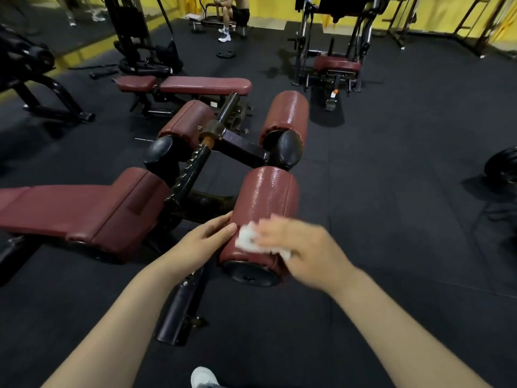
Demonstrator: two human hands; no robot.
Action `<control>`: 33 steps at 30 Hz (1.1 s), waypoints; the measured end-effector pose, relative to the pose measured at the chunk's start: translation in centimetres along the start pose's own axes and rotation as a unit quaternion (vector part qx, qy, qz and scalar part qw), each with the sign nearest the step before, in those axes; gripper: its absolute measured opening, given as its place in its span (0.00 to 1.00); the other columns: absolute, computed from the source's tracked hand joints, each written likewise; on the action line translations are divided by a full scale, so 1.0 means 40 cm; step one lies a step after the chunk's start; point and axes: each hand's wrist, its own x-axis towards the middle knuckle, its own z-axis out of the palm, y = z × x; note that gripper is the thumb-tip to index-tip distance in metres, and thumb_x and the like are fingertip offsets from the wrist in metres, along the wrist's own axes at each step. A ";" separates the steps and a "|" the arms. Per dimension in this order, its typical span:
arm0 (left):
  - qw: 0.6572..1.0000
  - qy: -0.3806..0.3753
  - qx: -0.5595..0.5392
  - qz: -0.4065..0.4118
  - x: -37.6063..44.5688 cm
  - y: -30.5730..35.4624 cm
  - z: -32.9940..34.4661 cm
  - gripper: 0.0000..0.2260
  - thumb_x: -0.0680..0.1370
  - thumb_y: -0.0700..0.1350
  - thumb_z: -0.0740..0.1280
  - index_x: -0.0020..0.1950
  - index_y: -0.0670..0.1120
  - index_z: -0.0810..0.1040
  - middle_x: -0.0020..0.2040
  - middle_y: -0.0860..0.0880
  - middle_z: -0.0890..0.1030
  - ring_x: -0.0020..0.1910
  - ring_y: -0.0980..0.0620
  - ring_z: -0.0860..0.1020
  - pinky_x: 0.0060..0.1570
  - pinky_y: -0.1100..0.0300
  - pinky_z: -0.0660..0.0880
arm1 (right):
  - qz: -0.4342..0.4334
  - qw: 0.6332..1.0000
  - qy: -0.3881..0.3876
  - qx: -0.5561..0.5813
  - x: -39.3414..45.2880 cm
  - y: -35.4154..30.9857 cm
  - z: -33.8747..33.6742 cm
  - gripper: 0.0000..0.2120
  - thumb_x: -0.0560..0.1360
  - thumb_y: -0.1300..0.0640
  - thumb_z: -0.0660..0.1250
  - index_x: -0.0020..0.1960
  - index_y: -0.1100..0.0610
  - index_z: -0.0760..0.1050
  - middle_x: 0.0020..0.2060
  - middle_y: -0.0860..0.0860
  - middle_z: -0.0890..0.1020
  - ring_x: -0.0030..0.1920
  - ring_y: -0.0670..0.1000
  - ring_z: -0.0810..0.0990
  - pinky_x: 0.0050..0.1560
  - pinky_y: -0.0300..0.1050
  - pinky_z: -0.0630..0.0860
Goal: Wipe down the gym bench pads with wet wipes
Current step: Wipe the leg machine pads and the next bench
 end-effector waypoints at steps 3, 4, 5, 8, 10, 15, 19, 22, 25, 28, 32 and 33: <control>1.000 -0.018 -0.013 -0.011 -0.001 0.004 0.001 0.19 0.76 0.56 0.66 0.67 0.62 0.73 0.57 0.72 0.78 0.57 0.75 0.74 0.51 0.78 0.71 | 0.106 0.993 0.039 -0.041 0.119 0.133 -0.029 0.21 0.75 0.73 0.62 0.61 0.55 0.80 0.61 0.48 0.80 0.65 0.50 0.78 0.73 0.43 0.66; 1.000 -0.017 -0.015 -0.013 -0.002 0.006 0.001 0.18 0.78 0.55 0.65 0.68 0.61 0.72 0.57 0.71 0.78 0.56 0.76 0.74 0.50 0.79 0.71 | 0.172 0.983 0.052 -0.028 0.147 0.162 -0.039 0.21 0.76 0.73 0.61 0.61 0.55 0.81 0.62 0.49 0.80 0.67 0.51 0.76 0.73 0.39 0.63; 1.000 -0.015 -0.016 -0.016 -0.002 0.005 -0.001 0.18 0.79 0.54 0.65 0.69 0.61 0.72 0.58 0.70 0.77 0.56 0.76 0.74 0.50 0.78 0.71 | 0.223 0.972 0.064 -0.018 0.158 0.179 -0.042 0.20 0.77 0.72 0.60 0.61 0.55 0.81 0.62 0.49 0.80 0.68 0.50 0.74 0.72 0.33 0.60; 0.999 -0.019 -0.023 -0.022 -0.006 0.004 0.000 0.20 0.76 0.58 0.65 0.69 0.61 0.72 0.61 0.68 0.76 0.55 0.76 0.74 0.52 0.75 0.71 | 0.249 0.965 0.080 0.007 0.131 0.139 -0.016 0.19 0.77 0.72 0.60 0.60 0.56 0.82 0.62 0.49 0.80 0.67 0.47 0.74 0.69 0.27 0.60; 0.999 -0.015 -0.029 -0.025 -0.010 -0.003 0.001 0.23 0.73 0.61 0.65 0.68 0.61 0.73 0.62 0.67 0.77 0.57 0.74 0.74 0.55 0.73 0.70 | 0.208 0.974 0.082 0.023 0.081 0.088 -0.001 0.21 0.75 0.74 0.62 0.59 0.57 0.82 0.62 0.47 0.79 0.66 0.45 0.75 0.71 0.37 0.65; 0.999 -0.016 -0.029 -0.025 -0.023 -0.003 0.003 0.22 0.72 0.65 0.66 0.65 0.66 0.75 0.62 0.67 0.78 0.61 0.69 0.74 0.59 0.69 0.69 | 0.140 0.984 0.101 0.051 -0.050 -0.019 0.006 0.22 0.70 0.78 0.64 0.58 0.61 0.81 0.60 0.46 0.79 0.64 0.40 0.76 0.70 0.41 0.69; 1.000 0.030 -0.002 -0.005 -0.028 0.006 0.009 0.20 0.78 0.59 0.65 0.70 0.62 0.73 0.62 0.66 0.77 0.62 0.65 0.74 0.57 0.70 0.68 | 0.136 0.984 0.097 0.060 -0.092 -0.069 0.016 0.22 0.71 0.77 0.65 0.58 0.59 0.82 0.60 0.47 0.81 0.65 0.43 0.77 0.69 0.43 0.70; 0.996 0.064 0.060 0.035 -0.036 0.019 0.018 0.21 0.81 0.53 0.64 0.75 0.57 0.68 0.63 0.62 0.75 0.50 0.67 0.76 0.49 0.77 0.70 | 0.119 0.987 0.098 0.050 -0.114 -0.112 0.015 0.20 0.71 0.75 0.66 0.56 0.58 0.83 0.59 0.47 0.82 0.64 0.42 0.77 0.69 0.41 0.70; 0.975 0.092 0.178 0.094 -0.049 0.030 0.018 0.22 0.83 0.51 0.63 0.77 0.52 0.66 0.70 0.56 0.73 0.62 0.62 0.74 0.61 0.70 0.69 | 0.119 0.988 0.088 0.053 -0.138 -0.149 0.009 0.18 0.70 0.74 0.66 0.52 0.57 0.85 0.54 0.46 0.85 0.62 0.43 0.79 0.68 0.42 0.72; 0.940 0.115 0.281 0.157 -0.074 0.041 0.027 0.22 0.83 0.50 0.61 0.77 0.49 0.66 0.76 0.51 0.68 0.77 0.51 0.62 0.76 0.51 0.59 | 0.190 0.975 0.093 0.067 -0.171 -0.185 0.006 0.20 0.70 0.74 0.65 0.47 0.51 0.85 0.50 0.39 0.85 0.60 0.40 0.80 0.65 0.39 0.73; 0.901 0.126 0.338 0.241 -0.144 0.068 0.079 0.22 0.82 0.51 0.62 0.77 0.51 0.66 0.77 0.52 0.65 0.78 0.51 0.57 0.77 0.53 0.54 | 0.362 0.916 0.130 0.113 -0.212 -0.225 -0.031 0.22 0.75 0.71 0.64 0.48 0.45 0.84 0.48 0.37 0.84 0.46 0.38 0.82 0.45 0.31 0.76; 0.893 0.122 0.350 0.255 -0.157 0.075 0.096 0.23 0.82 0.51 0.62 0.77 0.51 0.66 0.77 0.52 0.65 0.79 0.51 0.56 0.77 0.52 0.54 | 0.387 0.904 0.135 0.121 -0.221 -0.229 -0.046 0.21 0.76 0.70 0.63 0.49 0.45 0.84 0.47 0.38 0.84 0.40 0.38 0.80 0.39 0.31 0.74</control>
